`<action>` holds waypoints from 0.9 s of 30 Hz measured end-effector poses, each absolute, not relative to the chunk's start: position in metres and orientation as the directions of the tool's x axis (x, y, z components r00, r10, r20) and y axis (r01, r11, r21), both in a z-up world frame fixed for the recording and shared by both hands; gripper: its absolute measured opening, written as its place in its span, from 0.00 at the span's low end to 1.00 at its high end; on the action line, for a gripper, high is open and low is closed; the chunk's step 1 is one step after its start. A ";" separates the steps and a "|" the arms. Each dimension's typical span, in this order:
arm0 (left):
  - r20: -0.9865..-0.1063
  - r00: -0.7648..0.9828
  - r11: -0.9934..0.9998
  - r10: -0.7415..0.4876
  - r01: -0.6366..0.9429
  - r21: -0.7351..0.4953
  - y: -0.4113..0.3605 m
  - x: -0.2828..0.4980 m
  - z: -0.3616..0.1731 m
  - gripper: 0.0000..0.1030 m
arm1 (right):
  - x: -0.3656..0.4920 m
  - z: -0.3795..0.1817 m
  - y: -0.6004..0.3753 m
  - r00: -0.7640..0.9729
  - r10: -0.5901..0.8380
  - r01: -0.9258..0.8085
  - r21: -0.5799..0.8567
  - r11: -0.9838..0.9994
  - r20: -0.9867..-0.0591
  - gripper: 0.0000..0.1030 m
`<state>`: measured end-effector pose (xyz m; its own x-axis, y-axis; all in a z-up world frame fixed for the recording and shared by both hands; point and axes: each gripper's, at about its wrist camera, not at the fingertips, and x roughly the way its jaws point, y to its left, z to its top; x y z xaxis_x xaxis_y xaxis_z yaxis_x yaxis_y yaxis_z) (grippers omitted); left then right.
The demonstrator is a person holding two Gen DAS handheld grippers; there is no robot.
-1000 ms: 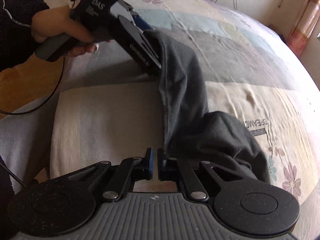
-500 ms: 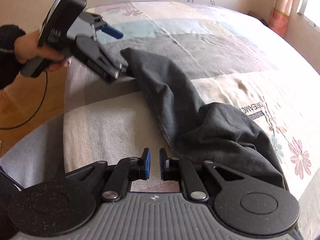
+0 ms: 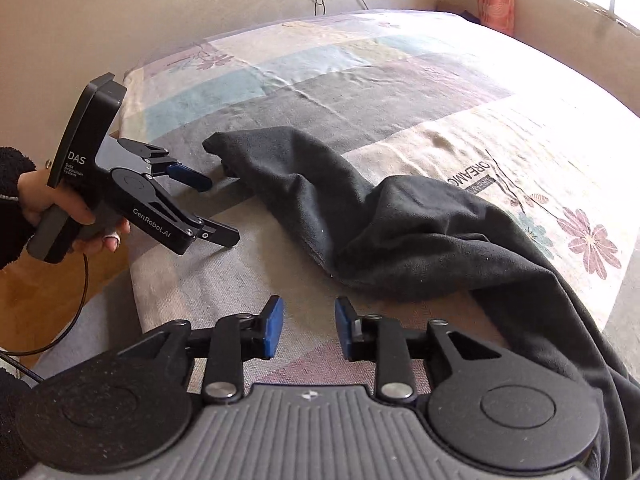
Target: Fold clothes
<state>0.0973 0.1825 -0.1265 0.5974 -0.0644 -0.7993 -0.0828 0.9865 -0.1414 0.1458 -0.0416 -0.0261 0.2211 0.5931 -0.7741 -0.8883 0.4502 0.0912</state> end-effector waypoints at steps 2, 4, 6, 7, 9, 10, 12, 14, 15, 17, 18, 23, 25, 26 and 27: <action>-0.815 0.570 0.977 -0.105 -0.095 -0.192 0.188 0.101 -0.122 0.99 | 0.144 -0.025 -0.046 0.225 0.602 -0.879 0.107 0.464 -0.766 0.38; -0.803 0.561 0.946 -0.201 -0.102 -0.308 0.198 0.100 -0.118 0.99 | 0.143 -0.026 -0.049 0.228 0.607 -0.871 0.120 0.477 -0.761 0.44; -0.732 0.572 0.847 -0.371 -0.115 -0.519 0.212 0.096 -0.120 0.99 | 0.142 -0.028 -0.053 0.229 0.611 -0.861 0.136 0.491 -0.758 0.46; -0.691 0.575 0.789 -0.438 -0.124 -0.602 0.217 0.095 -0.124 0.99 | 0.142 -0.029 -0.055 0.229 0.612 -0.856 0.143 0.497 -0.757 0.46; -0.653 0.594 0.732 -0.470 -0.152 -0.665 0.224 0.096 -0.129 0.99 | 0.142 -0.032 -0.056 0.226 0.611 -0.846 0.158 0.510 -0.759 0.46; -0.647 0.609 0.721 -0.459 -0.169 -0.672 0.227 0.097 -0.128 0.99 | 0.142 -0.032 -0.057 0.230 0.609 -0.841 0.160 0.516 -0.759 0.46; -0.601 0.645 0.666 -0.473 -0.185 -0.723 0.234 0.098 -0.127 0.99 | 0.141 -0.032 -0.058 0.236 0.606 -0.833 0.162 0.528 -0.760 0.46; -0.515 0.690 0.542 -0.509 -0.208 -0.814 0.247 0.100 -0.130 0.99 | 0.140 -0.030 -0.061 0.247 0.611 -0.832 0.159 0.532 -0.752 0.48; -0.471 0.712 0.463 -0.520 -0.228 -0.857 0.254 0.101 -0.136 0.99 | 0.140 -0.029 -0.063 0.252 0.613 -0.830 0.159 0.535 -0.749 0.51; -0.397 0.753 0.322 -0.524 -0.256 -0.911 0.266 0.103 -0.150 0.99 | 0.142 -0.029 -0.065 0.260 0.613 -0.821 0.163 0.547 -0.746 0.51; -0.379 0.772 0.274 -0.510 -0.272 -0.923 0.270 0.104 -0.157 0.99 | 0.142 -0.030 -0.066 0.263 0.611 -0.816 0.166 0.554 -0.747 0.51; -0.358 0.825 0.187 -0.437 -0.307 -0.933 0.281 0.108 -0.169 0.99 | 0.143 -0.030 -0.072 0.281 0.602 -0.805 0.157 0.572 -0.748 0.51; -0.392 0.813 0.224 -0.431 -0.324 -0.919 0.283 0.116 -0.164 0.97 | 0.144 -0.031 -0.073 0.284 0.595 -0.803 0.152 0.576 -0.752 0.52; -0.418 0.801 0.260 -0.428 -0.334 -0.906 0.282 0.121 -0.160 0.97 | 0.145 -0.032 -0.073 0.286 0.590 -0.801 0.150 0.579 -0.755 0.52; -0.453 0.784 0.310 -0.425 -0.344 -0.886 0.281 0.126 -0.156 0.96 | 0.145 -0.033 -0.074 0.289 0.586 -0.799 0.147 0.584 -0.757 0.52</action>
